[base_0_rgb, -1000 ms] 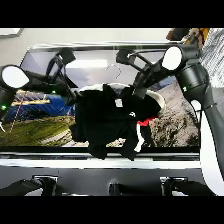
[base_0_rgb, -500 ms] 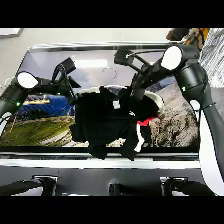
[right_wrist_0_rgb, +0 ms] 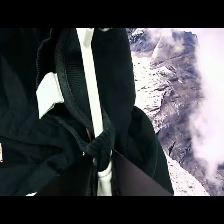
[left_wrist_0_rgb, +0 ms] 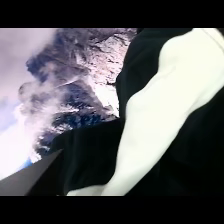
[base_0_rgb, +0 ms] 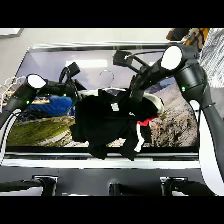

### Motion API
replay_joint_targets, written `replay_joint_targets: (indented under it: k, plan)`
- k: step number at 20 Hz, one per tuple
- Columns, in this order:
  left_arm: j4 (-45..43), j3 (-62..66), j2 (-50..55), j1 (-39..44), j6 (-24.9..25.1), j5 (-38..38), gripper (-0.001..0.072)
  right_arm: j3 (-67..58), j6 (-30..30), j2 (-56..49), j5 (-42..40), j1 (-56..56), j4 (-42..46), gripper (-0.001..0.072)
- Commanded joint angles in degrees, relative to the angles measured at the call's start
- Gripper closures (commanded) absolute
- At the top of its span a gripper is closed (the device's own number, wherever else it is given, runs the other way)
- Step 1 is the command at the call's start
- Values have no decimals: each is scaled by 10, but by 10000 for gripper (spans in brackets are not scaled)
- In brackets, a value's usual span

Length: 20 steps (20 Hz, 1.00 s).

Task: Fold the clothes and pants, and hang the long-sleeved shirts on hangers.

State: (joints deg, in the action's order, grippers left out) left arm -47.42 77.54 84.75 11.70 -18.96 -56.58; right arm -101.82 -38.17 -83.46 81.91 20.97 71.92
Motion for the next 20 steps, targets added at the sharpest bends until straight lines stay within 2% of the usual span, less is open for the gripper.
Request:
replay_joint_targets:
  k: [1, 2, 3, 6, 7, 9, 10, 11, 13, 18, 20]
  plan:
    - [10, 0, 7, 4, 10, -1, 499, -1, -7, 0, 0, 0, -2, 664]
    - [10, 0, 6, 4, 10, -1, 658, -1, -7, 0, 2, 0, -2, 664]
    - [10, 0, 6, 4, 10, -1, 670, -1, -13, 0, 3, 0, -2, 663]
    - [10, 0, 0, 4, 12, -1, 671, -1, -59, 3, 4, 0, 2, 646]
    - [10, 0, -4, 4, 24, -1, 672, -1, -73, 7, 3, 0, 12, 578]
    - [10, 0, -17, 4, 36, 1, 672, -1, -84, 26, 0, -1, 56, 380]
    - [10, 0, -26, 4, 36, 1, 672, -1, -98, 43, -8, -3, 85, 314]
    - [10, 0, -35, 4, 36, 1, 672, -1, -119, 66, -15, -12, 104, 310]
    - [10, 0, -58, 4, 36, 1, 673, -1, -123, 114, 0, -50, 132, 234]
    - [10, 0, -118, 9, 39, 0, 673, 11, -132, 181, 45, -249, 63, 208]
    - [10, 0, -135, 17, 46, -3, 673, 32, -88, 172, 42, -306, 30, 208]
